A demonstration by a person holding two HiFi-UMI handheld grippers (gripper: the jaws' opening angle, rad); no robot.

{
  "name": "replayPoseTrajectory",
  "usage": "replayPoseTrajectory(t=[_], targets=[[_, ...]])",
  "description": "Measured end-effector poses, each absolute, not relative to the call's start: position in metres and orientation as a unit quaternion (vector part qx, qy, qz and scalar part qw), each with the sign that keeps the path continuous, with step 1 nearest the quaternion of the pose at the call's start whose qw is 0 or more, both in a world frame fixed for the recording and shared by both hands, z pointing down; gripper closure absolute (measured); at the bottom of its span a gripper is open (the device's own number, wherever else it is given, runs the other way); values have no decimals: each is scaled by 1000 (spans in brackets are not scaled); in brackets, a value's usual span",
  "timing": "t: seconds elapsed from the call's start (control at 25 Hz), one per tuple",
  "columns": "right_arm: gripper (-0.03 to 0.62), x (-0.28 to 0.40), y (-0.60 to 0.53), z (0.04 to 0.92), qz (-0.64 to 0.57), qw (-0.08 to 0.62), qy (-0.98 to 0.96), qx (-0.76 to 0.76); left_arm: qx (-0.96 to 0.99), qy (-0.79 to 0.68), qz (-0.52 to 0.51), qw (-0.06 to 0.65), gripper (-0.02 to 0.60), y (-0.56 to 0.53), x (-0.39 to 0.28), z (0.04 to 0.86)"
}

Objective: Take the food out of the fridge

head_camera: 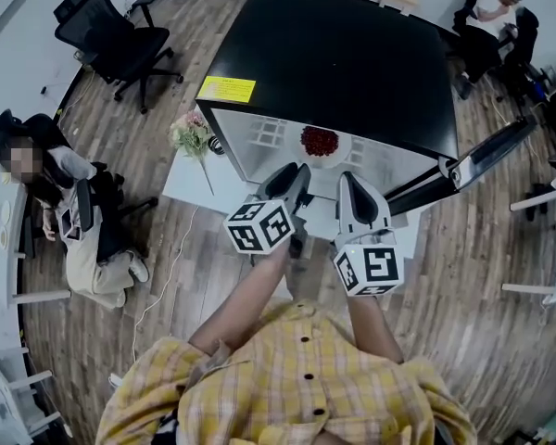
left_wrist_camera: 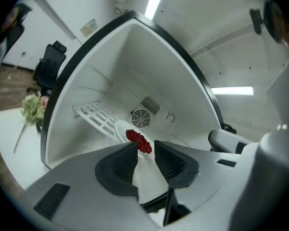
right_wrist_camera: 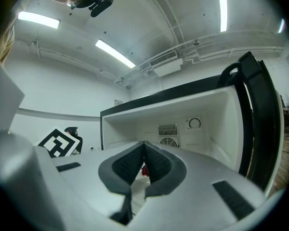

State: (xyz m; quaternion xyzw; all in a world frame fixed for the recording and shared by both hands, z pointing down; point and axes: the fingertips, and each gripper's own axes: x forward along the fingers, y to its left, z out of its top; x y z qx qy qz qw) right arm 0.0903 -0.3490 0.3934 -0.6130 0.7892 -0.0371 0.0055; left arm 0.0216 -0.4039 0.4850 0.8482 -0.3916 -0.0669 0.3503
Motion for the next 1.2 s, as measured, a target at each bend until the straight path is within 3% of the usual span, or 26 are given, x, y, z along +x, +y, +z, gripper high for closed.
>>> replayPoseTrajectory(t=[0.24, 0.4, 0.68, 0.76, 1.2], targets=[[586, 97, -353, 392, -36, 4, 781, -624, 773, -350, -179, 498, 477, -416, 18, 496], [586, 99, -354, 395, -37, 3, 778, -627, 734, -326, -221, 553, 477, -420, 19, 504], [586, 101, -352, 399, -44, 0, 775, -630, 683, -300, -247, 619, 485, -430, 32, 519], [586, 104, -351, 400, -45, 0, 773, -633, 670, -295, -252, 633, 522, -433, 34, 523], [586, 111, -340, 398, -45, 1, 768, -639, 627, -301, -263, 668, 563, -429, 31, 523]])
